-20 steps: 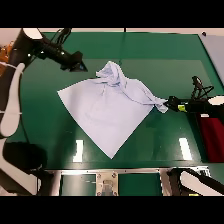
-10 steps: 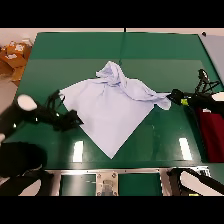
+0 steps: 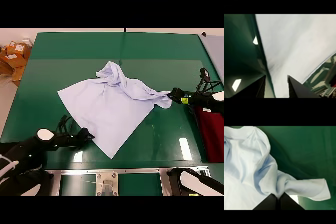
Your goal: Fold the shirts.
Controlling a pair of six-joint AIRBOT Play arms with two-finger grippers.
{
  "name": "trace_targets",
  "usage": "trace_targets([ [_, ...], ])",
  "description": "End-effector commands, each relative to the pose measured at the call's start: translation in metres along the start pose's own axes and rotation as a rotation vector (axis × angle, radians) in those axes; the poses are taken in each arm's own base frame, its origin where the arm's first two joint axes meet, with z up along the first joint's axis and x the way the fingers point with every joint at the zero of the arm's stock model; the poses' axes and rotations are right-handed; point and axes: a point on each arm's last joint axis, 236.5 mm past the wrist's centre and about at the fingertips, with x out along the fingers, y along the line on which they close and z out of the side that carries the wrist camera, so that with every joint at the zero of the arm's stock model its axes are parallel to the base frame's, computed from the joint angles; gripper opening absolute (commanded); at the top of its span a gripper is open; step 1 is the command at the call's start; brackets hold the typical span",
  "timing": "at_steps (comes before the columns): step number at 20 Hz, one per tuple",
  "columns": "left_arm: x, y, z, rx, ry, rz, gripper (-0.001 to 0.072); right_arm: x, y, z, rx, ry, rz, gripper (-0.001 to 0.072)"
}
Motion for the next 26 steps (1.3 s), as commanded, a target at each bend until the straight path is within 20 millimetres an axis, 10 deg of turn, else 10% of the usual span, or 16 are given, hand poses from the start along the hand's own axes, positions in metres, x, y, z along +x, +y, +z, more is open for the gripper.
trace_targets([
  [1, 0.020, 0.014, 0.014, -0.050, -0.050, 0.028, 0.0354, 0.000, 0.004, -0.008, 0.001, 0.035, 0.016, 0.0015],
  [2, 0.024, 0.005, 0.021, -0.022, -0.060, 0.012, 0.0353, 0.000, 0.006, -0.012, 0.003, 0.053, 0.025, 0.0015],
  [4, 0.020, -0.017, 0.038, 0.118, -0.083, -0.016, 0.0031, -0.003, 0.011, -0.022, 0.015, 0.093, 0.042, 0.0014],
  [7, -0.022, -0.023, 0.062, 0.205, 0.017, -0.016, 0.0030, -0.020, 0.015, -0.039, 0.061, 0.154, 0.018, 0.0014],
  [14, -0.194, 0.081, 0.196, 0.243, -0.179, 0.354, 0.0030, -0.071, 0.031, -0.127, 0.177, 0.283, 0.015, 0.0014],
  [18, -0.175, 0.068, 0.222, 0.286, -0.158, 0.228, 0.0030, -0.066, 0.017, -0.216, 0.348, 0.411, 0.008, 0.0021],
  [21, -0.158, 0.057, 0.222, 0.244, -0.122, 0.129, 0.0033, -0.058, 0.014, -0.253, 0.437, 0.484, 0.028, 0.0448],
  [22, -0.159, 0.057, 0.219, 0.250, -0.110, 0.134, 0.0210, -0.057, 0.014, -0.246, 0.429, 0.464, 0.027, 0.0455],
  [23, -0.163, 0.055, 0.217, 0.262, -0.094, 0.138, 0.0609, -0.057, 0.017, -0.227, 0.373, 0.409, 0.041, 0.0474],
  [26, -0.184, 0.053, 0.214, 0.273, -0.044, 0.199, 0.0659, -0.053, 0.022, -0.164, 0.257, 0.283, 0.054, 0.0480],
])
